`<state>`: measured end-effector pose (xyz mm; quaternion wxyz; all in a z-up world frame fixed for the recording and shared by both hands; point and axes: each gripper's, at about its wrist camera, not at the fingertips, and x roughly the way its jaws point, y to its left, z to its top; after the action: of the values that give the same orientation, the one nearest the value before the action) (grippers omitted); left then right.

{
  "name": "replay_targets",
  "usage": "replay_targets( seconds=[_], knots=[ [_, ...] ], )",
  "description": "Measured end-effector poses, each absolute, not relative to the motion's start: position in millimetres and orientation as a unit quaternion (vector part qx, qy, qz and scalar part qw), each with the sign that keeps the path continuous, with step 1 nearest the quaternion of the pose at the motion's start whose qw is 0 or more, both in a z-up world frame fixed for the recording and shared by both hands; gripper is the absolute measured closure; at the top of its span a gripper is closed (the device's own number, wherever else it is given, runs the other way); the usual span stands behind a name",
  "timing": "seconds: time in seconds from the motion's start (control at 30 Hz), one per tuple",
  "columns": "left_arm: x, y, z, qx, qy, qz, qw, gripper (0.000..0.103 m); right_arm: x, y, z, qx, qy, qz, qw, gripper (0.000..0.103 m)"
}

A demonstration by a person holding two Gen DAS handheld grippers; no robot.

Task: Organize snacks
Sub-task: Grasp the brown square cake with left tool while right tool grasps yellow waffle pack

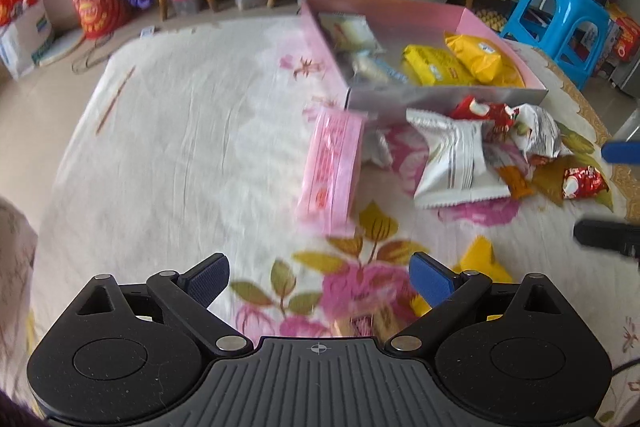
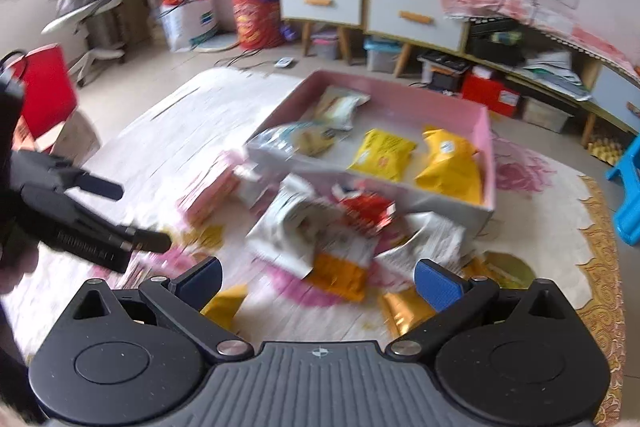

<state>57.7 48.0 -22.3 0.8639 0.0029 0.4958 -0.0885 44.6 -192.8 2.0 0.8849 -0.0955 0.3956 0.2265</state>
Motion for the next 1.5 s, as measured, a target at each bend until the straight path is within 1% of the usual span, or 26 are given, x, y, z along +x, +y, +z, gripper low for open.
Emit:
replay_targets(
  seconds=[0.17,0.43,0.77,0.93,1.1,1.17,1.27,1.3,1.37,1.5],
  knots=[
    [48.9,57.7,-34.4,-0.019,0.521,-0.090,0.849,0.005,29.0,-175.0,-16.4,-0.111,0.427,0.255,0.861,0.008],
    [36.0,59.9,-43.8,-0.024,0.536,-0.103,0.837,0.005,11.5,-154.2,-32.2,-0.121,0.450,0.286,0.838,0.008],
    [29.1,42.4,-51.2,0.011,0.545,-0.123,0.829,0.005,7.2,-137.6,-56.3,-0.144,0.479,0.285,0.818,0.008],
    [29.2,36.1,-51.6,0.019,0.542,-0.126,0.830,0.006,6.1,-137.6,-59.3,-0.150,0.477,0.281,0.819,0.011],
    [26.9,33.1,-51.9,0.028,0.536,-0.123,0.835,0.009,7.0,-139.8,-58.7,-0.152,0.475,0.278,0.821,0.020],
    [26.8,32.6,-50.6,0.032,0.533,-0.121,0.837,0.016,5.9,-140.2,-57.4,-0.152,0.471,0.280,0.822,0.023],
    [26.5,33.5,-48.4,0.029,0.530,-0.124,0.838,0.022,5.7,-140.7,-57.3,-0.153,0.469,0.280,0.823,0.027],
    [26.6,33.3,-48.3,0.029,0.529,-0.124,0.839,0.024,5.9,-140.7,-57.8,-0.153,0.471,0.279,0.823,0.029],
    [26.1,33.5,-47.3,0.032,0.526,-0.124,0.841,0.034,6.6,-140.0,-59.0,-0.152,0.474,0.278,0.822,0.033],
    [24.8,34.1,-45.0,0.032,0.522,-0.132,0.842,0.048,6.9,-138.4,-60.1,-0.153,0.473,0.275,0.823,0.036]
  ],
)
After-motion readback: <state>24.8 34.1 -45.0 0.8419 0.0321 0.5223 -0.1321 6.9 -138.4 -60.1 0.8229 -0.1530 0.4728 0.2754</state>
